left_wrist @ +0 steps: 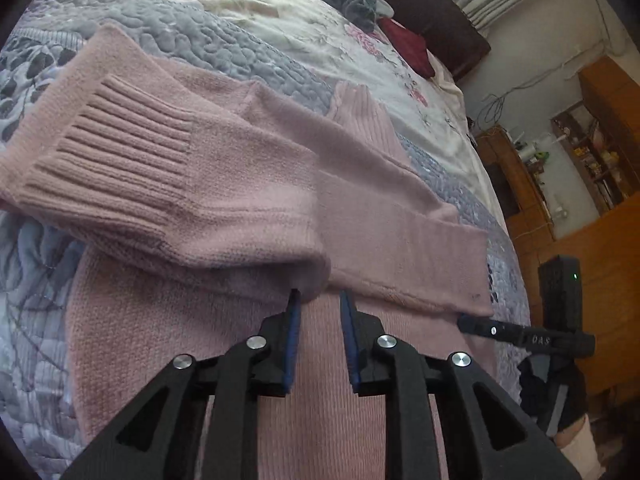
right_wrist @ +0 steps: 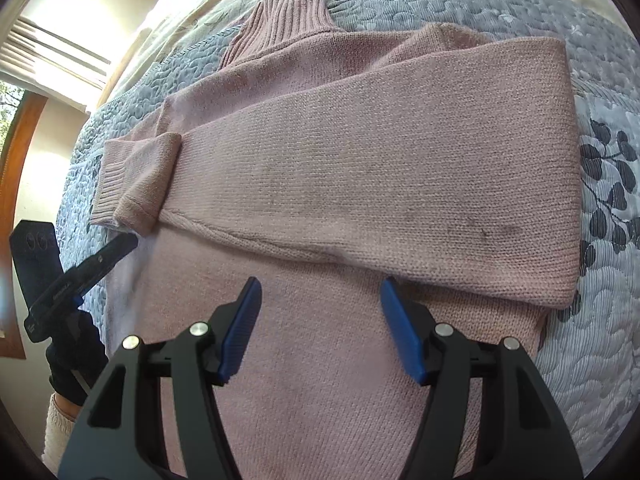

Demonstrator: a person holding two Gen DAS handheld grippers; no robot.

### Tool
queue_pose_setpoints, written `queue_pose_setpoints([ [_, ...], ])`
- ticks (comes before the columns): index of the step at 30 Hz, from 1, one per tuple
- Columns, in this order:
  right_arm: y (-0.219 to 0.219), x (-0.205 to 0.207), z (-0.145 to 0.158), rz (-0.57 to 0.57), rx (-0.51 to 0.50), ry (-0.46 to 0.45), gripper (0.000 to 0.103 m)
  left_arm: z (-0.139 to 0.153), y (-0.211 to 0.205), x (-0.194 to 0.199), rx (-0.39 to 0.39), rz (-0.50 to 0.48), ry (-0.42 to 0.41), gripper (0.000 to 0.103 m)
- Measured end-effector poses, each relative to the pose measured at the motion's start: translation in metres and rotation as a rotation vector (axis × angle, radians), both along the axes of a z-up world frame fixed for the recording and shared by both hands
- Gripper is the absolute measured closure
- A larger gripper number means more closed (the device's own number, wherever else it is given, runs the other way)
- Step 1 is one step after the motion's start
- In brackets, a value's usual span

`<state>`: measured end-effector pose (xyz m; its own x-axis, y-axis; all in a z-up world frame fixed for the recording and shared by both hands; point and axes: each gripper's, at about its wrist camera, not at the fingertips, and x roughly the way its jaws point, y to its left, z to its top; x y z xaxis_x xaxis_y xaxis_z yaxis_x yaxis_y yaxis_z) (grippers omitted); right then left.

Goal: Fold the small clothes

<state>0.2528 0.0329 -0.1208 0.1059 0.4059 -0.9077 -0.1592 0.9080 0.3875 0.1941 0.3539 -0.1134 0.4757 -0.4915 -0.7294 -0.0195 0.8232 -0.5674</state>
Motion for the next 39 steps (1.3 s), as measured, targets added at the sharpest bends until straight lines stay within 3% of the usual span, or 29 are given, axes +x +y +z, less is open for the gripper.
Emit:
queue_pose_setpoints([
  [2,0.012,0.006,0.010,0.016,0.036,0.003,0.040,0.021,0.020,-0.019,0.075,0.009,-0.048,0.072],
  [4,0.032,0.015,0.019,0.033,0.075,0.006,0.040,0.037,0.050,-0.025,0.141,0.091,-0.083,0.065],
  [6,0.059,0.024,0.027,0.055,0.085,0.004,0.040,0.045,0.077,-0.017,0.207,0.173,-0.082,0.065],
  [11,0.127,0.044,0.024,0.096,0.150,0.054,0.040,0.028,0.112,0.019,0.322,0.287,0.001,0.066],
  [14,0.158,0.053,0.009,0.101,0.155,0.097,0.041,0.010,0.112,0.026,0.343,0.281,0.052,0.065],
  [17,0.182,0.058,-0.009,0.103,0.170,0.143,0.045,0.005,0.111,0.024,0.339,0.292,0.047,0.065],
  [19,0.194,0.060,-0.019,0.100,0.184,0.167,0.050,0.005,0.113,0.022,0.322,0.301,0.044,0.065],
  [21,0.201,0.061,-0.028,0.104,0.207,0.186,0.074,0.005,0.114,0.021,0.312,0.304,0.046,0.065],
  [23,0.205,0.059,-0.030,0.128,0.172,0.156,0.086,0.008,0.114,0.021,0.308,0.305,0.051,0.065],
  [24,0.206,0.058,-0.027,0.142,0.169,0.132,0.091,0.010,0.114,0.021,0.299,0.311,0.053,0.065],
  [27,0.191,0.053,-0.006,0.153,0.205,0.068,0.092,0.027,0.117,0.015,0.254,0.333,0.010,0.065],
  [33,0.124,0.047,0.041,0.117,0.191,-0.048,0.092,0.052,0.090,0.023,0.263,0.292,-0.057,0.065],
  [36,0.087,0.048,0.043,0.072,0.146,-0.068,0.092,0.051,0.064,0.034,0.291,0.242,-0.060,0.065],
  [39,0.060,0.049,0.026,0.028,0.091,-0.050,0.092,0.037,0.034,0.047,0.353,0.183,-0.025,0.065],
])
